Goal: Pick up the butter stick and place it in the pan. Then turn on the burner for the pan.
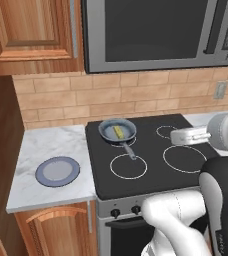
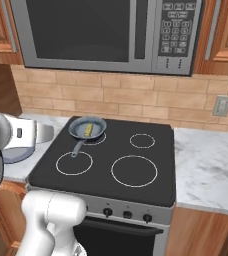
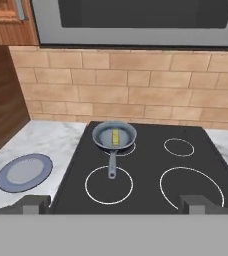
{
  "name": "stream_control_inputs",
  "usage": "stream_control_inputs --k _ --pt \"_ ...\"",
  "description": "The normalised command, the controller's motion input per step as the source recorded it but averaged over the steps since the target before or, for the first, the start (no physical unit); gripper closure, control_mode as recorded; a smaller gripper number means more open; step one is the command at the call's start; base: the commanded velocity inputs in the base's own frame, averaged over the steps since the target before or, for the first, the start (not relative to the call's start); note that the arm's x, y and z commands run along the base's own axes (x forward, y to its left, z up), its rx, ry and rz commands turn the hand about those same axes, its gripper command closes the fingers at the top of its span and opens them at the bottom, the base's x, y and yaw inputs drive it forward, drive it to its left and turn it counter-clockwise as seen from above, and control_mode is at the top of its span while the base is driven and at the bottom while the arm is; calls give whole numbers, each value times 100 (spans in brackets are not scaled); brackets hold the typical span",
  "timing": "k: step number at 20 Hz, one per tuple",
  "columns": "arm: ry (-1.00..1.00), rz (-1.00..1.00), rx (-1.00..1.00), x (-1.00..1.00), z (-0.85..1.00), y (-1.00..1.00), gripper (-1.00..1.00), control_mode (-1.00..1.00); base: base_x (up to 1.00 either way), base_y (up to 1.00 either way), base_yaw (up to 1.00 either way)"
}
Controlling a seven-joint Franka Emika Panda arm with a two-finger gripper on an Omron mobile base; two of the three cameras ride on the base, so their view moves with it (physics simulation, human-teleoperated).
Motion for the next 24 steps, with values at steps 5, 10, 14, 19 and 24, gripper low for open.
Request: stream_control_inputs --k 5,10,14,19,24 --pt "0 0 0 0 0 0 -100 100 -72 -33 -9" --pt "0 0 0 0 0 0 -100 100 -32 -35 -12" --pt "0 0 0 0 0 0 -100 100 -1 -44 -14" --pt "0 0 0 0 0 0 -100 100 0 -35 -6" --pt "0 0 0 0 0 0 -100 100 0 -31 0"
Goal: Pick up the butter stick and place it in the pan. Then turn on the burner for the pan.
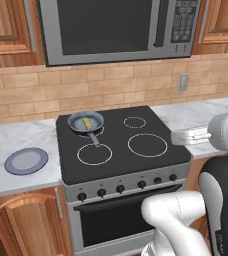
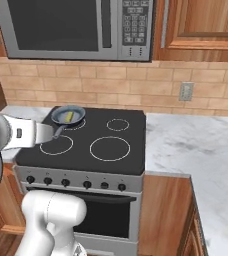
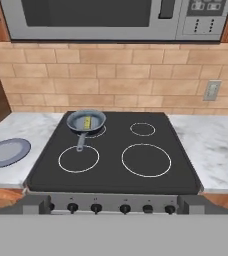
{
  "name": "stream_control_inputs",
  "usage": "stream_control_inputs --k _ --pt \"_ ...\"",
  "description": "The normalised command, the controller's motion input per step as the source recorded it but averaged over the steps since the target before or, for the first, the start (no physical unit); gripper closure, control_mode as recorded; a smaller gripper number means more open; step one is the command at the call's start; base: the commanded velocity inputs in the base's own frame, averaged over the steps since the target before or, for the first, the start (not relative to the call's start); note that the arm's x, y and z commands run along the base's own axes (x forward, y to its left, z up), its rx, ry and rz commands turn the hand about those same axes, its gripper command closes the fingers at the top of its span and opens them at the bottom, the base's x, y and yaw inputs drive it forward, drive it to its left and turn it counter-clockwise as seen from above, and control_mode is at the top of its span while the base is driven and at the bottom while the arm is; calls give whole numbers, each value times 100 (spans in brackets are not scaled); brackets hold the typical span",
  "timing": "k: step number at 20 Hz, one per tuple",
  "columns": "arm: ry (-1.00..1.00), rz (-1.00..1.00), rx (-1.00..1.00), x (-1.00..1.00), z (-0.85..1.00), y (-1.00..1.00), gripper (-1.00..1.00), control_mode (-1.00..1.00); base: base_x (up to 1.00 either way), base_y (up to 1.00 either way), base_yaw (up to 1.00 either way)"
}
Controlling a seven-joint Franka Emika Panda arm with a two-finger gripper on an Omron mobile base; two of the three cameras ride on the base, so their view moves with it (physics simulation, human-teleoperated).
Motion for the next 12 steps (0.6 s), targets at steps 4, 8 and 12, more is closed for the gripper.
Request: stream_control_inputs --k 4,8,12 --pt "0 0 0 0 0 0 -100 100 8 -40 4" --pt "0 0 0 0 0 0 -100 100 14 -38 4" --pt "0 0 0 0 0 0 -100 100 20 -32 6"
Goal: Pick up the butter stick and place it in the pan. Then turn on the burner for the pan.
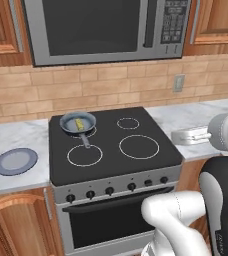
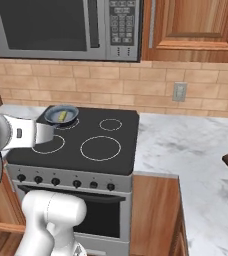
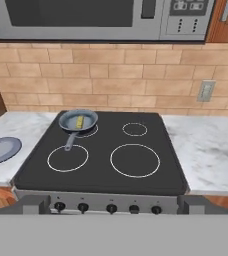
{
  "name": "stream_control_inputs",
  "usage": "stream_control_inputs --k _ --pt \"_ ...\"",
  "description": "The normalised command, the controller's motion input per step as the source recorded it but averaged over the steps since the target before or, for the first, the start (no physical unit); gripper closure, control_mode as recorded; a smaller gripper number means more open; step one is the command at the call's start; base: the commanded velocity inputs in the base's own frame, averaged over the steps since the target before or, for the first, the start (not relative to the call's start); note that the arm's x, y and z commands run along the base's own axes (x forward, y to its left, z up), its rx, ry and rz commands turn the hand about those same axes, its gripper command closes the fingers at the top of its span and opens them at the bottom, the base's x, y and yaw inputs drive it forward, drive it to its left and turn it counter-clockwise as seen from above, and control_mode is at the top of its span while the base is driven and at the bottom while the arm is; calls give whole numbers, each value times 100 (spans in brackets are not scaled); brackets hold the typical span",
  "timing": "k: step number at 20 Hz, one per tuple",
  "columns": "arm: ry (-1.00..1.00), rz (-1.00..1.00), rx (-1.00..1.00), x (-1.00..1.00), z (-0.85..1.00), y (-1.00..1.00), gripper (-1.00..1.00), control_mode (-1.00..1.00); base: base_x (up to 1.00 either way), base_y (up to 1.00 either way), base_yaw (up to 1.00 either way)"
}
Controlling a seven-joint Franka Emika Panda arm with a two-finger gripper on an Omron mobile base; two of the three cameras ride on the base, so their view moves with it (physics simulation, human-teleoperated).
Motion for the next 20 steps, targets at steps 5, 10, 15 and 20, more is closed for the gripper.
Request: stream_control_inputs --k 5,10,15,20 --pt "0 0 0 0 0 0 -100 100 13 -28 6" --pt "0 0 0 0 0 0 -100 100 20 -15 11" --pt "0 0 0 0 0 0 -100 100 16 -9 6" --pt "0 0 0 0 -4 8 -100 -100 0 0 0"
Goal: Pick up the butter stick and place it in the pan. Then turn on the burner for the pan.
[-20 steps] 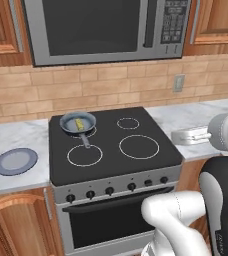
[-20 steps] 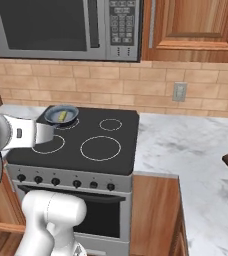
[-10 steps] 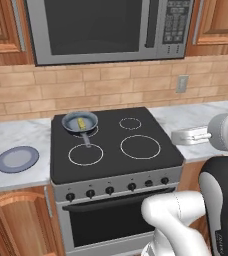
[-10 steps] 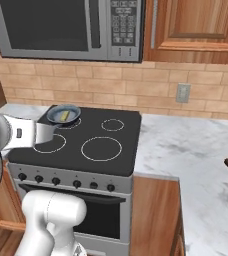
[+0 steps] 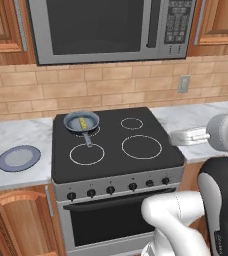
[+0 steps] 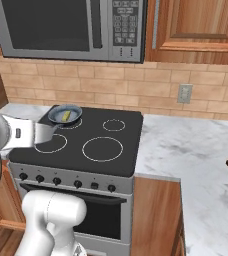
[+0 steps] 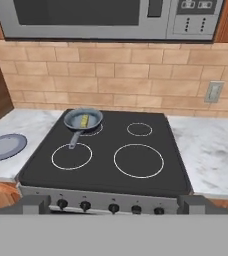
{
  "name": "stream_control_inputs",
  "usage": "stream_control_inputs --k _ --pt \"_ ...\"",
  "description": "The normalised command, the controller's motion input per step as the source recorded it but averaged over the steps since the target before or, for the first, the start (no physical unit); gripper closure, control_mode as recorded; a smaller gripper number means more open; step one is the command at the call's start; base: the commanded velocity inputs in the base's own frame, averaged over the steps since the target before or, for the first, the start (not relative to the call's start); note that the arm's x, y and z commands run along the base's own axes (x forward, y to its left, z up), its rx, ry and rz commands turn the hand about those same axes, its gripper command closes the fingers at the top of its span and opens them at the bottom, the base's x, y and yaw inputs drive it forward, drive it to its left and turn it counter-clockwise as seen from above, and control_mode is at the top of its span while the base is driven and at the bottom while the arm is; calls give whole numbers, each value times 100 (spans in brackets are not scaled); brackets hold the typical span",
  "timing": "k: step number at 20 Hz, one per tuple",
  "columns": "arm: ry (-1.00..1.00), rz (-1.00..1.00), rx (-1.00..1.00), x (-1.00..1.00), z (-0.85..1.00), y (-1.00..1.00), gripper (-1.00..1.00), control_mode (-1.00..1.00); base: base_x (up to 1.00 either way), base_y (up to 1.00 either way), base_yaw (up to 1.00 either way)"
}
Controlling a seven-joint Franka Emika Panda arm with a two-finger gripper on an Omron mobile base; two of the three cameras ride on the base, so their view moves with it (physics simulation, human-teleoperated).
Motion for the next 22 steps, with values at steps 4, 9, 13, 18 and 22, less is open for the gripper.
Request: stream_control_inputs --k 4,9,13,18,22 --pt "-3 0 0 -2 -12 51 -100 -100 0 0 0" --pt "-1 0 0 2 -14 68 -100 -100 0 0 0" --pt "-1 3 1 5 -42 56 -100 -100 0 0 0" --pt "-2 13 4 12 -74 41 -100 -100 0 0 0" --pt "-2 19 3 17 -93 26 -100 -100 0 0 0"
